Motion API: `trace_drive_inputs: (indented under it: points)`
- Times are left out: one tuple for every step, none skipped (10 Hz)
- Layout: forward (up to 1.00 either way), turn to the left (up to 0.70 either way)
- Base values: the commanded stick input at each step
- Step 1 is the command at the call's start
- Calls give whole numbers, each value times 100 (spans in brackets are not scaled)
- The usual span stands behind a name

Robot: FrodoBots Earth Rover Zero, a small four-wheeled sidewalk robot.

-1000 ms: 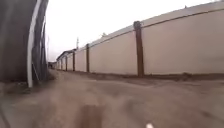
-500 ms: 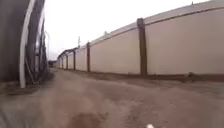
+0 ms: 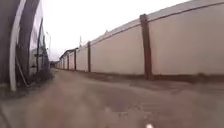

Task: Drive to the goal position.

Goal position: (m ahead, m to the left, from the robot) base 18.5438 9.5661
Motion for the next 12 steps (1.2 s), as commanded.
trace_drive_inputs:
  points:
    - [70, 0]
    - [70, 26]
    - [70, 32]
    - [70, 35]
    - [70, 35]
    - [70, 35]
    - [70, 35]
    - [70, 35]
    - [70, 35]
    - [70, 35]
    - [70, 35]
    - [70, 35]
